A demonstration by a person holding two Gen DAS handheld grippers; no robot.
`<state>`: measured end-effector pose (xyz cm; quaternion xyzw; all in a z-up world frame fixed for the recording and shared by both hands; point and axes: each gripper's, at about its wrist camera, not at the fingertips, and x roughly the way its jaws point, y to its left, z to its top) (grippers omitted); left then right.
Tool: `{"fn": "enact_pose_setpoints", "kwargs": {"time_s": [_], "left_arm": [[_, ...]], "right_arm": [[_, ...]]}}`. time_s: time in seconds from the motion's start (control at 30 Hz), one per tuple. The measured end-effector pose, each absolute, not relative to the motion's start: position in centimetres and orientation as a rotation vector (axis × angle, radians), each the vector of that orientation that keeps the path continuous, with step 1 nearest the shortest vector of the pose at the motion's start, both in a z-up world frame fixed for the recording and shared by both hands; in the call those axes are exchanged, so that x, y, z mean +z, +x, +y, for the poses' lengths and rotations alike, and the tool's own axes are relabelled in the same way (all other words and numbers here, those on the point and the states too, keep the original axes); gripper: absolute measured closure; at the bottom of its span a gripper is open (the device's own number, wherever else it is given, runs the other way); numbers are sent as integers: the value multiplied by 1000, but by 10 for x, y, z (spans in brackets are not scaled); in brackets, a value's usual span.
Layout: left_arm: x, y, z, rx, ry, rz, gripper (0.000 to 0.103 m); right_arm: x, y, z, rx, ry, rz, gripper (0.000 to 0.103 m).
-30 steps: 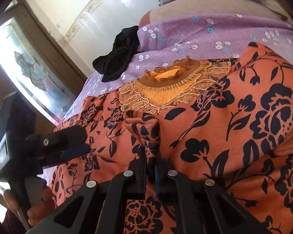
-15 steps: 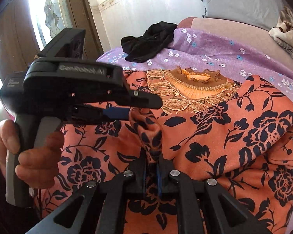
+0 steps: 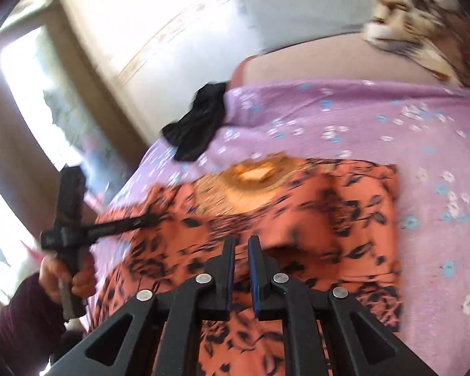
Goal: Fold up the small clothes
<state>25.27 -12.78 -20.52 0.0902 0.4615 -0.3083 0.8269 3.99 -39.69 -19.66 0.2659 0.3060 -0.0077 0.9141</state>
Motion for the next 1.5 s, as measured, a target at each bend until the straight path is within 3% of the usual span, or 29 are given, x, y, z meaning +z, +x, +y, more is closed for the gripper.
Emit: {"fn": "enact_pose_setpoints", "kwargs": {"time_s": [0.1,0.17,0.2,0.23,0.3,0.47,0.7,1.07,1.2,1.27,1.33,1.37,1.4,1.43,1.5], "left_arm": [[-190,282,-117,-543,252,954,92],[-188,298,-108,-464,274,969,89],[-188,303,-99,-410,290,964,84],[-189,306,-88,-356,298,971,59],[-188,309,-56,-283,258,980,29],[-185,305,64,-122,97,986,29],[-209,300,259,181,-451,993,29],[-277,348,281,236,-908,948,29],[-280,363,281,271,-897,847,30],[-281,370,276,287,-825,825,38],[-283,375,268,317,-710,817,66],[-284,377,264,334,-646,817,74],[-284,378,260,350,-588,819,90],[-284,378,257,348,-559,824,96],[-277,372,254,339,-536,818,97]], "right_arm": [[-213,51,-419,-39,691,657,68],[-225,58,-426,-48,751,688,64],[-230,62,-427,-55,762,705,55],[-233,65,-427,-66,758,716,45],[-236,68,-425,-77,742,732,45],[-236,69,-417,-43,729,740,45],[-246,76,-396,13,706,784,44],[-263,93,-380,26,607,843,44],[-271,99,-385,20,626,858,44],[-274,102,-386,16,624,867,44],[-276,104,-384,15,615,870,44],[-276,105,-383,14,608,871,44],[-275,106,-382,13,599,869,44],[-275,105,-381,11,594,866,44],[-274,104,-382,10,598,857,44]]}}
